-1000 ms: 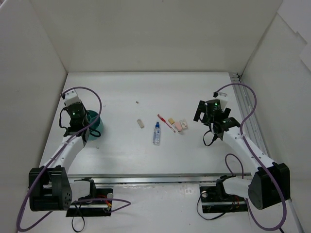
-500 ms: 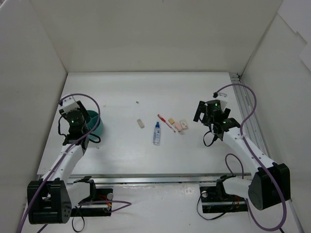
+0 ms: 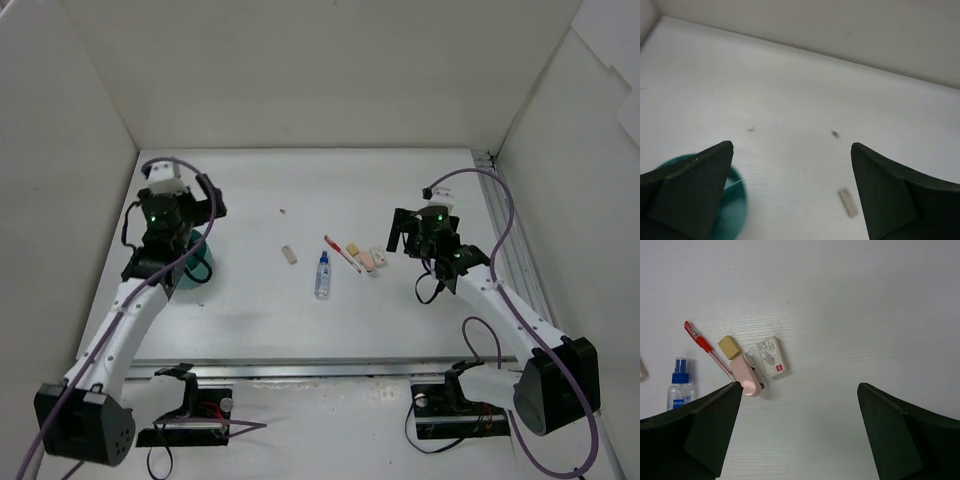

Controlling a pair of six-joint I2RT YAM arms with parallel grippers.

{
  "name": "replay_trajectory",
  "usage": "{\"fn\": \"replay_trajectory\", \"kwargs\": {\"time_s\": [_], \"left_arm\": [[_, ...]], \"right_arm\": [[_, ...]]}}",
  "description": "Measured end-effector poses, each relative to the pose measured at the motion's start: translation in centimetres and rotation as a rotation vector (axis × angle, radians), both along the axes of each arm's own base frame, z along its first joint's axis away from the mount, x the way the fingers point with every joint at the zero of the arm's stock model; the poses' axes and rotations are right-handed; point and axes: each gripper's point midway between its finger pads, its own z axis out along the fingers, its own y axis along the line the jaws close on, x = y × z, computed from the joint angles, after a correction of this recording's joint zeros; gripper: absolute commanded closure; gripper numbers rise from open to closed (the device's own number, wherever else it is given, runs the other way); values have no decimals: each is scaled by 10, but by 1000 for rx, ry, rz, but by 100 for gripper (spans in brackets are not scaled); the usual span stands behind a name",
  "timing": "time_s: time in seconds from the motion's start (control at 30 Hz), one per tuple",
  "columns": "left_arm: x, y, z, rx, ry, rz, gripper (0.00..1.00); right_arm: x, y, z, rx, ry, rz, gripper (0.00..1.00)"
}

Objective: Sort the stationery into containers
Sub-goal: Place the pen in the storage box, then pick up the pen from the center of the board.

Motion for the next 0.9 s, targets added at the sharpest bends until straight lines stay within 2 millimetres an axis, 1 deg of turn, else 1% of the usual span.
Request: {"fn": "replay_trajectory", "kwargs": {"time_s": [0.03, 0.1, 0.13, 0.17, 0.2, 0.27, 0.3, 0.33, 0.4, 0.43, 0.5, 0.6, 0.67, 0.8, 0.9], "left_arm": [[8, -20, 4, -13, 16, -62, 0], [21, -70, 7, -30, 68, -195, 0], [27, -92, 2, -33, 105, -246, 0], [33, -118, -2, -39, 141, -306, 0], [37, -141, -10, -41, 181, -356, 0], [42, -186, -34, -47, 278, -446, 0], [42, -207, -47, -50, 339, -481, 0], [42, -226, -62, -53, 395, -509, 0], [42, -254, -88, -61, 491, -539, 0], [41, -265, -101, -62, 538, -547, 0], [37, -281, -127, -65, 632, -550, 0], [36, -299, -154, -78, 733, -541, 0], [32, -308, -167, -92, 782, -534, 0], [23, -319, -188, -126, 860, -500, 1], [22, -326, -203, -150, 896, -461, 4]], "right_arm": [[0, 1, 0, 0, 0, -1, 2], [0, -3, -2, -5, 6, -27, 2], [-1, -5, -3, -8, 11, -42, 2], [-2, -9, -5, -17, 20, -65, 2], [-2, -11, -5, -21, 26, -83, 2], [-5, -19, -5, -34, 38, -130, 2], [-6, -23, -6, -39, 43, -154, 2], [-8, -27, -7, -44, 48, -178, 2], [-14, -35, -9, -55, 67, -223, 2], [-18, -40, -9, -60, 73, -243, 2], [-23, -48, -6, -58, 70, -281, 2], [-30, -57, 2, -53, 41, -322, 2], [-33, -64, 4, -56, 31, -346, 2], [-37, -71, 1, -71, 41, -366, 2], [-40, -72, -1, -77, 51, -368, 2]]}}
